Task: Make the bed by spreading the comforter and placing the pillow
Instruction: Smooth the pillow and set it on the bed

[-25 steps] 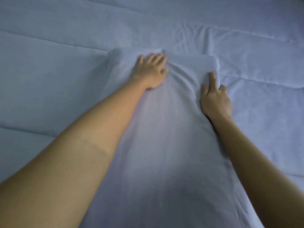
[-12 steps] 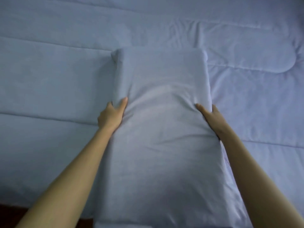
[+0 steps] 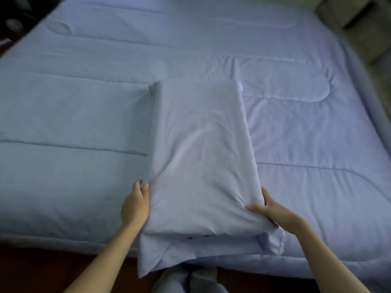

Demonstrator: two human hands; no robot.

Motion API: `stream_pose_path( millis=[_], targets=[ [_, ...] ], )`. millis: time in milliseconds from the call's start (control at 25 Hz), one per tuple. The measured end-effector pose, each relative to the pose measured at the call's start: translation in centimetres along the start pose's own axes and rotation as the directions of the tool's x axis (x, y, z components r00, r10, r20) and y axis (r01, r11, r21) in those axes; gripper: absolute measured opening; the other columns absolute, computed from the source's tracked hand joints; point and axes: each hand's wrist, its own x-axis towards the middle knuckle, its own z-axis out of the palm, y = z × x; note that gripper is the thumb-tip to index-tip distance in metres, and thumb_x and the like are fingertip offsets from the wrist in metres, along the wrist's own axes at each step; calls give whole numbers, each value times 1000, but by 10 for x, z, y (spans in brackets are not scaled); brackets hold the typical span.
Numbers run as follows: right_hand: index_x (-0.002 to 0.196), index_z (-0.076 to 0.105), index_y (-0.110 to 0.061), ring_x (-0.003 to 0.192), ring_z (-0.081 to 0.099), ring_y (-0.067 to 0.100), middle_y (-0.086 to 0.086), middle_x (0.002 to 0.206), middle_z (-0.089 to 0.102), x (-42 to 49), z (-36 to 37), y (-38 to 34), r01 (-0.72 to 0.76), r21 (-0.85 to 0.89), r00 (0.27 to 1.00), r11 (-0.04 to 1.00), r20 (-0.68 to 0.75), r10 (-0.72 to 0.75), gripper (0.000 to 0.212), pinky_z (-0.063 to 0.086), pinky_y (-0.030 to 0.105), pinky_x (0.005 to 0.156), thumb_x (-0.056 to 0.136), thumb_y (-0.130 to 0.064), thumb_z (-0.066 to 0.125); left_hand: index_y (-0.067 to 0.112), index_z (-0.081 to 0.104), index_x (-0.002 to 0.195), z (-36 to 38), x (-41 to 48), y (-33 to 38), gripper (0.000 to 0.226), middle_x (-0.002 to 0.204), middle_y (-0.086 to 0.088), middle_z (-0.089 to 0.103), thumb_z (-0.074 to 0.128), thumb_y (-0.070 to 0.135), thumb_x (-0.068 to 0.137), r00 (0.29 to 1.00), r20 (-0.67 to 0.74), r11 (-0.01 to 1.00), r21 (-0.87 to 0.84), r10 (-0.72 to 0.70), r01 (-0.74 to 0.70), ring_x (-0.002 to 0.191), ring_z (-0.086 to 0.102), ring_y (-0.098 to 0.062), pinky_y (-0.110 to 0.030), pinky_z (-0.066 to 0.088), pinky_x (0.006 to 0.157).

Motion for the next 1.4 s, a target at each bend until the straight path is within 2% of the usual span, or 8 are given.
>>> stream_pose_path(
  millis=[120,280,520,760,1000,1080,1240,1400],
  targets=[
    [145,21,-25,116,48,16,-2,139,45,-3,-21,-10,-171,-391,975,904,64,212,95,41,30,88,71,-35,80,4,52,132,6,-12,38,45,129,-19,60,51,7,86,875,-250,909,73,415,-410,110,62,-37,-48,50,89],
    [140,38,-12,128,46,30,13,144,45,29,38,-78,87,-442,787,893,-519,-333,57,38,37,102,86,-19,56,12,39,144,41,-28,92,62,153,-4,36,24,38,90,699,185,653,257,691,-713,141,34,-25,-50,21,115],
    [146,33,-30,137,40,20,-7,153,31,38,108,-17,298,-936,771,188,121,-625,57,20,52,110,92,-50,31,10,37,145,35,-4,15,61,153,-7,36,23,36,91,907,-41,865,323,419,-384,138,38,-33,-60,31,105],
    [152,8,-24,149,-4,24,-1,162,2,74,8,-67,-228,-701,749,676,-570,-337,59,-2,60,115,99,-44,23,6,28,148,34,-22,5,65,154,-11,33,13,36,92,950,-111,949,159,292,-273,140,34,-34,-57,24,112],
    [150,4,-37,149,1,18,-7,161,0,134,112,-133,500,-866,716,-8,418,-559,55,2,50,116,98,-48,18,3,35,145,40,-22,2,58,148,-14,42,21,29,95,939,-183,948,186,291,-257,134,44,-35,-57,32,107],
    [150,7,-38,149,5,19,-7,161,4,180,94,-161,403,-914,734,57,285,-617,54,3,54,115,97,-46,17,3,36,144,42,-19,-2,56,147,-14,44,24,27,95,926,-221,944,200,305,-264,133,46,-35,-56,35,105],
    [152,8,-26,148,-4,27,0,162,-1,234,35,-204,-51,-831,829,554,-344,-440,58,-3,64,113,98,-46,18,2,35,144,52,-19,-3,53,148,-13,42,26,24,97,915,-255,941,213,312,-262,134,45,-34,-55,36,107],
    [150,5,-38,149,-2,21,-7,161,-2,231,70,-212,411,-889,767,203,216,-604,54,-1,57,115,99,-49,17,3,43,140,42,-22,3,52,144,-11,48,32,20,92,871,-336,920,283,359,-270,132,47,-33,-59,37,105]
  ],
)
